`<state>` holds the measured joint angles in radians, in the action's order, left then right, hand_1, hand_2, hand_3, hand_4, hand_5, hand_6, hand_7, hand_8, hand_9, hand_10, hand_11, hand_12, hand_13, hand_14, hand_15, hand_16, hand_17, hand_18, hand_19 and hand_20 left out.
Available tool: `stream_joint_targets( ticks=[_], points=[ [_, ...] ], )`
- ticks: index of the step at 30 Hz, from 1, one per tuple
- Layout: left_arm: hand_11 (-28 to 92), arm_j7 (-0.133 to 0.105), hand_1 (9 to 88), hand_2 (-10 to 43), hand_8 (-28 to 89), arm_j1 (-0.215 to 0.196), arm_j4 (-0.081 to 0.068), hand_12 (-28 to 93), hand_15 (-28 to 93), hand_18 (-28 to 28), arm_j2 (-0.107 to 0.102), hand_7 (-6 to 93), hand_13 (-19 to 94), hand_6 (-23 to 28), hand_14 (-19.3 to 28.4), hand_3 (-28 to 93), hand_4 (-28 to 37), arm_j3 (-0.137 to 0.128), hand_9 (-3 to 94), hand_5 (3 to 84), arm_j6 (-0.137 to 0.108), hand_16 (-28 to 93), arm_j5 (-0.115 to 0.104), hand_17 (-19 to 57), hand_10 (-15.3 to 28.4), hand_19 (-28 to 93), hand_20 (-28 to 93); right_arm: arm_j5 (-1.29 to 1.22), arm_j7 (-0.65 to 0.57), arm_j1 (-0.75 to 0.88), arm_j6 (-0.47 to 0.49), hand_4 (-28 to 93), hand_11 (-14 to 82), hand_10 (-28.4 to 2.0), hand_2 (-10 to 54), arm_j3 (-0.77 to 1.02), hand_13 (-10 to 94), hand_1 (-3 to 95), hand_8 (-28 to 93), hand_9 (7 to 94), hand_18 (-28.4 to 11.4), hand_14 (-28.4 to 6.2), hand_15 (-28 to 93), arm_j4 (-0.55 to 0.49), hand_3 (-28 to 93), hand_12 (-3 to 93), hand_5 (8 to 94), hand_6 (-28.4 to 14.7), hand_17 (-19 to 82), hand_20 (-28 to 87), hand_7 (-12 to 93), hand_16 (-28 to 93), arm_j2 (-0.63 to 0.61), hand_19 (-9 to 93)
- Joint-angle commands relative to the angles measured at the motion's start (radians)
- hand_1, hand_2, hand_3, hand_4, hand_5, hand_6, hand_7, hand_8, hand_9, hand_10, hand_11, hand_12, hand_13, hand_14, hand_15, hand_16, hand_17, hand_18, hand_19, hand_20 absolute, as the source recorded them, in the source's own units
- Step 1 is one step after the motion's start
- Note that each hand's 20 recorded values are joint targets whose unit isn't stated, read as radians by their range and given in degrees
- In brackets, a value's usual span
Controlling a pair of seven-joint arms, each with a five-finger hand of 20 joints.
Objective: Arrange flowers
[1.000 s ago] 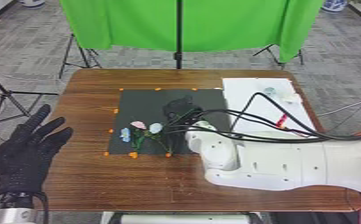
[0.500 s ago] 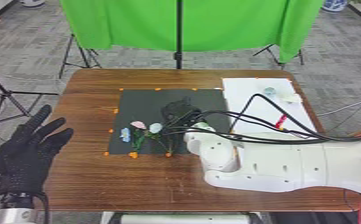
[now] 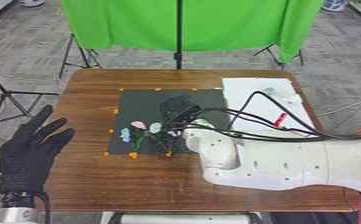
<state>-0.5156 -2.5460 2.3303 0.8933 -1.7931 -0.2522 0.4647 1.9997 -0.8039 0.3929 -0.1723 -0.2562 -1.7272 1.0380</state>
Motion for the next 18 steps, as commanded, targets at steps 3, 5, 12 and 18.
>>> stream_joint_targets(
  ticks=[3, 5, 12, 18],
  points=[
    [37, 0.003, 19.9, 5.8, -11, -0.018, -0.001, 8, 66, 20.8, 0.003, 17.0, 25, 5.6, 24.0, 79, -28.2, 0.006, 32.1, 32.5, -0.013, -14, -0.001, -8.7, 16.1, 56, 26, -0.018, 0.001, -0.036, -0.054, -28, 26.8, -11.5, -9.5, 0.043, 76, 35.0, -12, 83.6, -21.2, -7.7, 63, -0.027, 79, 17.5, 70.8, -1.4, 24, 28, 16, 18, -0.020, 80],
    [37, -0.004, 20.0, 5.8, -11, -0.021, 0.000, 8, 66, 20.9, 0.003, 17.1, 25, 5.8, 24.4, 79, -28.2, 0.009, 32.1, 32.6, -0.014, -14, -0.004, -8.8, 16.4, 56, 26, -0.028, 0.001, -0.031, -0.049, -28, 26.7, -11.7, -9.4, 0.077, 76, 34.4, -12, 83.3, -21.2, -7.8, 63, -0.034, 78, 17.5, 70.1, -1.5, 24, 28, 15, 18, -0.043, 80],
    [34, -0.009, 20.4, 5.9, -11, -0.035, 0.007, 8, 64, 21.3, -0.004, 15.8, 23, 7.0, 26.5, 79, -28.2, 0.001, 31.8, 33.3, -0.017, -14, 0.000, -9.5, 18.0, 56, 26, -0.084, -0.026, -0.020, -0.019, -27, 25.5, -14.2, -5.8, 0.213, 71, 32.0, -12, 75.7, -22.3, -10.2, 61, -0.042, 77, 16.7, 62.7, -2.5, 23, 27, 15, 17, -0.194, 78],
    [32, -0.013, 20.8, 6.1, -10, -0.043, 0.011, 9, 63, 21.3, -0.003, 14.4, 23, 7.7, 27.2, 79, -28.2, -0.003, 31.6, 33.6, -0.017, -14, 0.000, -9.8, 18.7, 55, 26, -0.170, -0.048, -0.043, 0.061, -25, 22.5, -18.6, -4.8, 0.276, 60, 28.7, -12, 61.4, -24.2, -15.2, 63, -0.008, 78, 14.8, 51.4, -3.3, 21, 25, 15, 13, -0.322, 76]
  ],
)
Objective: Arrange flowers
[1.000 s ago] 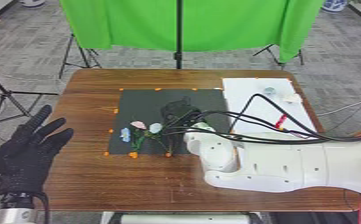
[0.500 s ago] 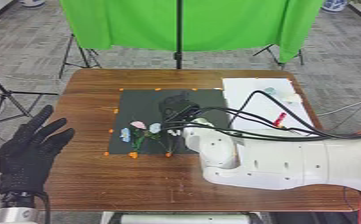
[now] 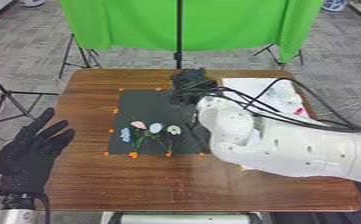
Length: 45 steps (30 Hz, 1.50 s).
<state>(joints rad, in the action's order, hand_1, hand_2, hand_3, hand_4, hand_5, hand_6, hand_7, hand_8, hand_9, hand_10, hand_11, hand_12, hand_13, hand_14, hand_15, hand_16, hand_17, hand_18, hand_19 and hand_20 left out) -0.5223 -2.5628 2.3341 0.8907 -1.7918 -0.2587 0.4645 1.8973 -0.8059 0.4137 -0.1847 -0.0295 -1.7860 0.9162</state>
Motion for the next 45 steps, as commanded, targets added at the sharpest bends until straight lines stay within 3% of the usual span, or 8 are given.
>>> stream_joint_targets(
  ticks=[1, 6, 16, 29, 45],
  points=[
    [32, -0.004, 20.8, 6.1, -10, -0.028, 0.009, 10, 63, 21.3, -0.001, 14.2, 23, 7.7, 27.2, 79, -28.2, -0.006, 31.6, 33.6, -0.009, -13, 0.003, -9.8, 18.7, 55, 26, -0.078, -0.061, -0.058, 0.086, -26, 21.7, -19.3, -4.7, 0.069, 58, 27.9, -12, 59.4, -24.5, -16.0, 63, 0.061, 78, 14.5, 49.4, -4.0, 21, 25, 14, 12, -0.216, 76],
    [31, -0.008, 20.9, 6.2, -9, -0.025, 0.009, 10, 63, 21.3, -0.001, 13.5, 22, 7.9, 27.3, 79, -28.1, -0.004, 31.6, 33.6, -0.009, -13, 0.003, -9.9, 19.0, 55, 27, -0.101, -0.096, -0.054, 0.105, -26, 19.7, -21.2, -4.3, 0.120, 55, 26.7, -11, 54.1, -25.4, -17.2, 64, 0.127, 78, 14.0, 44.7, -5.3, 21, 24, 13, 11, -0.281, 77],
    [30, -0.007, 21.0, 6.4, -9, -0.010, 0.003, 11, 62, 21.3, -0.001, 12.8, 22, 8.0, 27.5, 79, -27.7, 0.009, 31.6, 33.7, -0.001, -12, 0.003, -9.9, 19.1, 55, 27, -0.140, -0.137, -0.047, 0.169, -26, 18.6, -21.4, -4.4, 0.110, 55, 26.6, -11, 51.1, -25.6, -17.3, 65, 0.209, 78, 13.7, 42.8, -5.4, 21, 23, 14, 9, -0.362, 78],
    [30, 0.010, 21.0, 6.6, -8, 0.010, 0.000, 11, 62, 21.3, 0.008, 12.4, 22, 8.2, 27.4, 78, -27.5, 0.016, 31.6, 33.8, 0.008, -12, 0.009, -9.9, 19.1, 55, 28, -0.156, -0.138, 0.045, 0.250, -26, 18.0, -20.9, -4.8, 0.166, 55, 26.9, -12, 51.2, -25.4, -17.0, 65, 0.283, 78, 13.6, 41.8, -4.0, 20, 22, 14, 9, -0.357, 78],
    [30, -0.003, 21.0, 6.6, -8, 0.007, 0.003, 12, 62, 21.2, 0.017, 12.2, 22, 8.1, 27.4, 79, -27.5, 0.012, 31.5, 33.7, 0.009, -12, 0.005, -9.9, 19.0, 54, 28, -0.164, -0.120, 0.184, 0.382, -27, 17.6, -20.6, -5.3, 0.297, 55, 27.6, -12, 51.1, -25.1, -16.8, 65, 0.364, 78, 13.6, 39.2, -1.1, 19, 22, 14, 9, -0.313, 77]
  ],
)
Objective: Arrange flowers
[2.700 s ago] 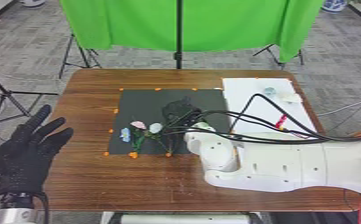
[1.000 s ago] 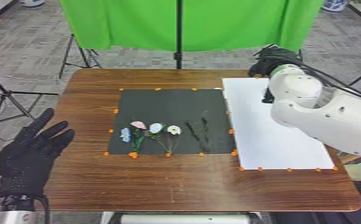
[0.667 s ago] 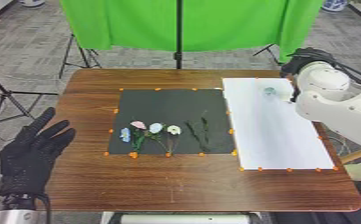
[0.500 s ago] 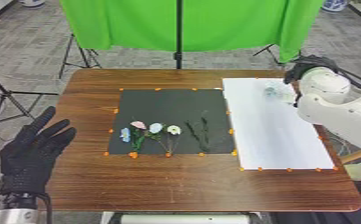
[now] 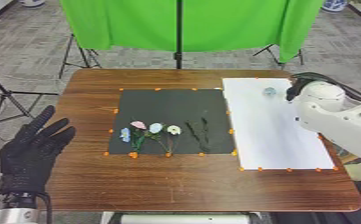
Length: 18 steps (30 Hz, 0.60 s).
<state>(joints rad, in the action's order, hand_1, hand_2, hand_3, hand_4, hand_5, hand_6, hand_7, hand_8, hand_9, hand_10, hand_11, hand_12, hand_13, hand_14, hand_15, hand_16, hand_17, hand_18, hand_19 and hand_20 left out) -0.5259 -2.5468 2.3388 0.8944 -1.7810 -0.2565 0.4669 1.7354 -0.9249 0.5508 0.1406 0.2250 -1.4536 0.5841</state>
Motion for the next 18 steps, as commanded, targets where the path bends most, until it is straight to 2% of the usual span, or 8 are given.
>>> stream_joint_targets(
  ticks=[1, 3, 5, 8, 11, 15, 18],
  points=[
    [30, -0.005, 21.0, 6.6, -8, -0.011, -0.002, 12, 62, 21.2, 0.012, 12.2, 22, 8.1, 27.4, 79, -27.5, 0.004, 31.5, 33.7, 0.001, -12, -0.001, -9.9, 19.0, 54, 28, 0.000, -0.001, 0.047, 0.059, -27, 17.6, -20.5, -5.3, 0.038, 55, 27.7, -12, 51.1, -25.2, -16.7, 65, 0.034, 78, 13.6, 38.6, -0.7, 19, 22, 14, 9, 0.020, 77],
    [29, -0.015, 21.0, 6.6, -8, -0.016, -0.001, 12, 62, 21.2, 0.009, 12.3, 22, 8.1, 27.3, 79, -27.6, 0.007, 31.5, 33.7, -0.001, -12, -0.004, -9.9, 19.0, 54, 28, 0.001, 0.008, 0.050, 0.068, -27, 17.6, -20.4, -5.5, 0.037, 55, 28.0, -12, 51.2, -25.1, -16.6, 65, 0.035, 78, 13.6, 37.7, 0.1, 19, 22, 15, 9, 0.023, 77],
    [29, -0.008, 21.0, 6.6, -8, -0.009, -0.003, 12, 62, 21.2, 0.010, 12.2, 22, 8.2, 27.3, 79, -27.5, 0.007, 31.5, 33.7, 0.001, -12, -0.002, -9.9, 19.0, 54, 28, 0.007, 0.014, 0.049, 0.059, -27, 17.7, -20.2, -5.5, 0.024, 55, 28.1, -13, 51.4, -25.1, -16.5, 65, 0.032, 78, 13.7, 37.2, 0.7, 19, 22, 15, 9, 0.022, 77],
    [29, -0.009, 21.0, 6.6, -8, -0.011, -0.002, 12, 62, 21.2, 0.008, 12.2, 22, 8.2, 27.2, 79, -27.6, 0.007, 31.5, 33.7, 0.002, -12, -0.004, -9.9, 19.0, 54, 28, 0.020, 0.017, 0.043, 0.036, -27, 17.9, -19.8, -5.8, 0.006, 55, 28.5, -13, 51.6, -24.9, -16.0, 65, 0.034, 78, 13.7, 36.7, 1.5, 19, 22, 15, 9, 0.028, 76],
    [29, -0.009, 21.1, 6.6, -8, -0.005, -0.005, 12, 62, 21.2, 0.003, 12.2, 22, 8.1, 27.2, 79, -27.5, 0.009, 31.6, 33.7, 0.003, -12, -0.007, -9.9, 19.0, 54, 28, 0.048, 0.013, 0.017, -0.043, -28, 18.4, -19.0, -5.7, -0.055, 57, 29.6, -13, 53.0, -24.6, -15.4, 64, 0.037, 77, 13.7, 37.6, 2.2, 19, 22, 16, 9, 0.031, 76],
    [29, -0.007, 21.1, 6.6, -8, 0.003, -0.007, 12, 62, 21.2, -0.001, 12.2, 22, 8.1, 27.2, 79, -27.5, 0.013, 31.6, 33.7, 0.007, -12, -0.006, -9.9, 19.0, 54, 28, 0.135, 0.020, -0.044, -0.188, -28, 19.9, -15.4, -5.7, -0.196, 63, 35.0, -16, 60.2, -22.7, -11.6, 62, 0.048, 77, 13.4, 45.6, 3.5, 23, 22, 19, 10, 0.028, 77],
    [29, -0.005, 21.1, 6.6, -8, 0.004, -0.008, 12, 62, 21.2, -0.005, 12.3, 22, 8.1, 27.3, 79, -27.6, 0.010, 31.5, 33.7, 0.007, -12, -0.006, -9.9, 19.0, 54, 28, 0.160, 0.025, -0.068, -0.261, -28, 21.3, -10.8, -6.5, -0.259, 70, 41.9, -16, 70.4, -20.2, -7.8, 60, 0.053, 75, 13.5, 58.2, 4.8, 28, 21, 19, 12, 0.025, 79]
  ],
)
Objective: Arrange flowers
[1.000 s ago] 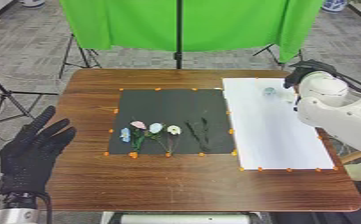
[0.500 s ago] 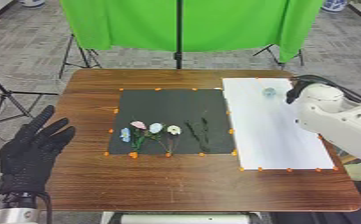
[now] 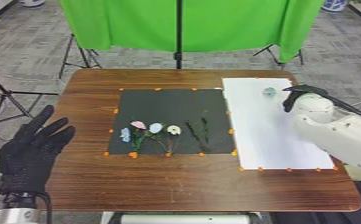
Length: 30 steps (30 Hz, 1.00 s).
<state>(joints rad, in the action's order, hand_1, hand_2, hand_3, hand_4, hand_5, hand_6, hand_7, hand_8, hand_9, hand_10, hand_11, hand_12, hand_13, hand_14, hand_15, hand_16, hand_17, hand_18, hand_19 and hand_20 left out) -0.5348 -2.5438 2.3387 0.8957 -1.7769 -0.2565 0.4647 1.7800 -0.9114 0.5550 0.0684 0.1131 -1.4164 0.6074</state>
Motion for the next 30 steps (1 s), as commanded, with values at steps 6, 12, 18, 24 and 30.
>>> stream_joint_targets(
  ticks=[6, 12, 18, 24, 30],
  points=[
    [29, 0.004, 21.0, 6.6, -8, -0.002, -0.009, 12, 62, 21.2, -0.007, 12.2, 22, 8.1, 27.2, 79, -27.6, 0.007, 31.6, 33.7, 0.010, -12, -0.004, -9.9, 19.0, 54, 28, 0.177, 0.014, -0.107, -0.313, -28, 13.8, -6.1, -9.4, -0.250, 78, 52.3, -3, 87.3, -17.7, -4.3, 58, 0.016, 67, 24.7, 79.2, 5.1, 32, 20, 19, 17, -0.006, 83],
    [29, 0.002, 21.0, 6.6, -8, -0.003, -0.009, 12, 62, 21.2, -0.012, 12.2, 22, 8.1, 27.2, 79, -27.6, 0.008, 31.5, 33.8, 0.008, -12, -0.005, -9.9, 19.0, 54, 28, 0.211, 0.016, -0.142, -0.387, -28, 14.7, -4.6, -9.5, -0.285, 81, 53.4, -1, 91.8, -16.7, -2.9, 59, -0.011, 68, 27.4, 83.1, 4.7, 33, 20, 20, 19, -0.010, 85],
    [29, 0.009, 21.0, 6.7, -8, -0.002, -0.010, 12, 61, 21.2, -0.014, 12.1, 22, 8.2, 27.1, 79, -27.6, 0.004, 31.5, 33.8, 0.010, -12, -0.005, -9.9, 18.9, 54, 28, 0.255, -0.004, -0.220, -0.470, -28, 15.6, -4.8, -9.5, -0.345, 82, 52.9, 0, 92.7, -16.8, -2.9, 59, -0.045, 70, 27.5, 83.8, 4.2, 33, 20, 19, 19, 0.010, 85],
    [29, 0.012, 21.0, 6.7, -8, -0.004, -0.006, 12, 61, 21.2, -0.013, 12.1, 22, 8.2, 27.1, 79, -27.7, -0.001, 31.5, 33.8, 0.006, -12, -0.001, -9.9, 19.0, 54, 28, 0.286, 0.008, -0.283, -0.517, -28, 16.1, -5.0, -9.5, -0.368, 82, 53.0, 1, 93.3, -17.1, -2.8, 60, -0.093, 71, 27.6, 84.6, 3.7, 34, 20, 19, 19, 0.052, 86],
    [29, 0.001, 21.0, 6.6, -8, -0.004, -0.001, 12, 61, 21.2, -0.011, 12.1, 22, 8.1, 27.2, 79, -27.7, -0.002, 31.5, 33.8, 0.004, -12, 0.000, -9.9, 19.0, 54, 28, 0.306, 0.051, -0.350, -0.554, -28, 16.6, -5.3, -9.5, -0.427, 83, 52.9, 1, 93.5, -17.2, -2.8, 60, -0.123, 71, 27.4, 85.1, 3.4, 33, 20, 18, 20, 0.168, 86]
  ],
)
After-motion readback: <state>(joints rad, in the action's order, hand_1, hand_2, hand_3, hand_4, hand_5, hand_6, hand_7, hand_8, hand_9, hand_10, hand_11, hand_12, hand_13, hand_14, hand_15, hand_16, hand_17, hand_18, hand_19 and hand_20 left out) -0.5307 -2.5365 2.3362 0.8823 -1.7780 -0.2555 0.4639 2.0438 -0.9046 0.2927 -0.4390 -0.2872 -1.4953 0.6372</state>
